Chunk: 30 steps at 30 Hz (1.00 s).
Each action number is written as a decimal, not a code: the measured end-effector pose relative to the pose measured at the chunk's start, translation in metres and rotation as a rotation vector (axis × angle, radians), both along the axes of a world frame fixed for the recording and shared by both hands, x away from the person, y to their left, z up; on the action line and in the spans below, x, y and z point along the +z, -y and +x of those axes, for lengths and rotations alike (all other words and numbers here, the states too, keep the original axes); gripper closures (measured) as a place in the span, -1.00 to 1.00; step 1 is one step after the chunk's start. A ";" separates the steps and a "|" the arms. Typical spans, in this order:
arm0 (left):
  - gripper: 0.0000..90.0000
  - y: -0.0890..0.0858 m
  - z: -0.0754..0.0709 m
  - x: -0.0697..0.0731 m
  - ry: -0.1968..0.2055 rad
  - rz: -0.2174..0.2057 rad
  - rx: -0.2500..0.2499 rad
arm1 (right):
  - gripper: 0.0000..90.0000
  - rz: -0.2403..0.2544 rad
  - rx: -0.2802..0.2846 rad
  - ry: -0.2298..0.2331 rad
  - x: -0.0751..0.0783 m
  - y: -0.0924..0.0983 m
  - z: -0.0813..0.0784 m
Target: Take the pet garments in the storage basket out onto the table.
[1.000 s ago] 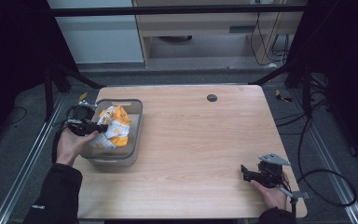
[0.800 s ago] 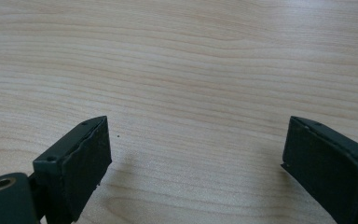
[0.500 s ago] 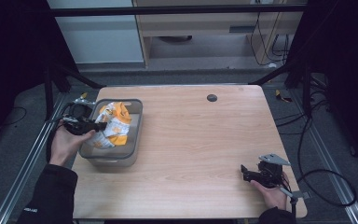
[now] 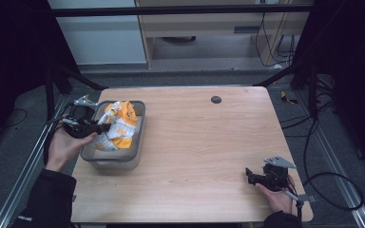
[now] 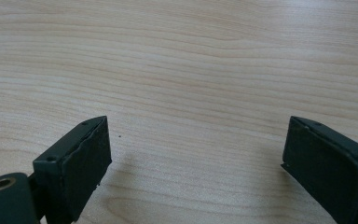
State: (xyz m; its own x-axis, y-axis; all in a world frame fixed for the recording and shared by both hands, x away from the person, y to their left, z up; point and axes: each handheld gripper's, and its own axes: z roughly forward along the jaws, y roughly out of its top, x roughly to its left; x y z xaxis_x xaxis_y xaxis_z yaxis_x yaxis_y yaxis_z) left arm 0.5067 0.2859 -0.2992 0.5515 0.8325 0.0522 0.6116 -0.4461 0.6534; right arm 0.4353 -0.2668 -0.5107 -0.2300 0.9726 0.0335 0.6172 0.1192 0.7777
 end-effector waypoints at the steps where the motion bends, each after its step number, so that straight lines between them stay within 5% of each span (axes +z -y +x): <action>1: 0.67 0.001 -0.001 0.001 0.001 0.000 -0.006 | -0.83 0.001 0.000 -0.001 0.000 0.000 0.000; 30: 0.67 0.039 -0.019 0.023 0.011 0.009 -0.169 | -0.83 0.000 -0.003 0.001 0.000 0.001 0.000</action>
